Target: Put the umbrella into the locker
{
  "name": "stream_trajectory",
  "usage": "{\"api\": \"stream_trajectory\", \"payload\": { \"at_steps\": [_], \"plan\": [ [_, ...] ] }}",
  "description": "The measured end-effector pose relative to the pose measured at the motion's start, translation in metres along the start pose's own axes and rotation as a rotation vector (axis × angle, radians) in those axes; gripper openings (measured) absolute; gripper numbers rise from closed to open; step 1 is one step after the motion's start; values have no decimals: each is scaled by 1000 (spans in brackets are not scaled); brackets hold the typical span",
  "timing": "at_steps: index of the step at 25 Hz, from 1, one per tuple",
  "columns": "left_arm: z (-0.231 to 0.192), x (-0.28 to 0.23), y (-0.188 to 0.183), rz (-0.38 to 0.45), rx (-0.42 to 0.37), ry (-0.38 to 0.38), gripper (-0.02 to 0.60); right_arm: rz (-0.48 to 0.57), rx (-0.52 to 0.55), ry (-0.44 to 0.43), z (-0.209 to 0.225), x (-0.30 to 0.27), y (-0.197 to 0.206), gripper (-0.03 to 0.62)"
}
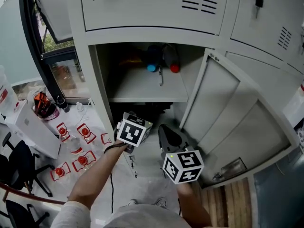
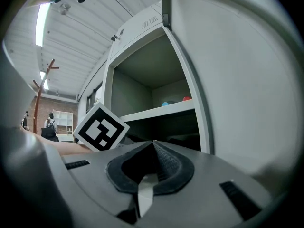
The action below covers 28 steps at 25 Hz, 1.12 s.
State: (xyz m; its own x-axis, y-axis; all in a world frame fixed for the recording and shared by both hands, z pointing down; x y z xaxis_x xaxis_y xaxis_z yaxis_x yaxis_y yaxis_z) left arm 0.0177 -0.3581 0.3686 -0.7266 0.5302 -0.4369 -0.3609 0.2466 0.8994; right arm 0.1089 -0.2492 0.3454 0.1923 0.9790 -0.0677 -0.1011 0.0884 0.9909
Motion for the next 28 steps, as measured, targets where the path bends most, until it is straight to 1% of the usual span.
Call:
{"api": "stream_trajectory", "payload": {
  "at_steps": [3, 6, 8, 10, 12, 17, 19, 24, 28],
  "plan": [
    [-1, 11, -4, 85, 52, 20, 185, 1, 4, -3, -1, 0, -1, 3],
    [0, 23, -4, 156, 103, 32, 176, 3, 8, -5, -2, 0, -1, 3],
    [3, 30, -4, 187, 99, 24, 176, 4, 10, -5, -2, 0, -2, 3],
    [8, 36, -3, 214, 81, 19, 162, 4, 12, -8, -3, 0, -2, 3],
    [14, 41, 0, 240, 81, 22, 152, 2, 17, -12, -4, -1, -1, 3],
    [23, 49, 14, 296, 180, 58, 121, -3, 25, -18, -6, -1, 1, 3],
    [27, 53, 17, 317, 197, 62, 96, -5, 28, -22, -7, 0, 1, 3],
    [40, 63, 20, 361, 186, 53, 69, -4, 42, -36, -8, -1, 0, 3],
    [43, 66, 25, 373, 186, 38, 40, -7, 48, -43, -9, 0, 2, 3]
  ]
}}
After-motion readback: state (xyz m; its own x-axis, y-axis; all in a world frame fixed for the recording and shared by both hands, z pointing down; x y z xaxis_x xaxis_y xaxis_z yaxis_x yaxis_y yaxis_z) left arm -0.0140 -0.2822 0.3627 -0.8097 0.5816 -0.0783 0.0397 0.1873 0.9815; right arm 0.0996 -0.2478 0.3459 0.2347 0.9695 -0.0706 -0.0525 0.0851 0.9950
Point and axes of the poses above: the fingertips, and each gripper's own axes: x backward along the fingers, z to its right, y out of its underside, the point moved 6 cm from there along x, backward along the fingers, and after that the axes turned 15 degrees about y, right-handed, at the moved point
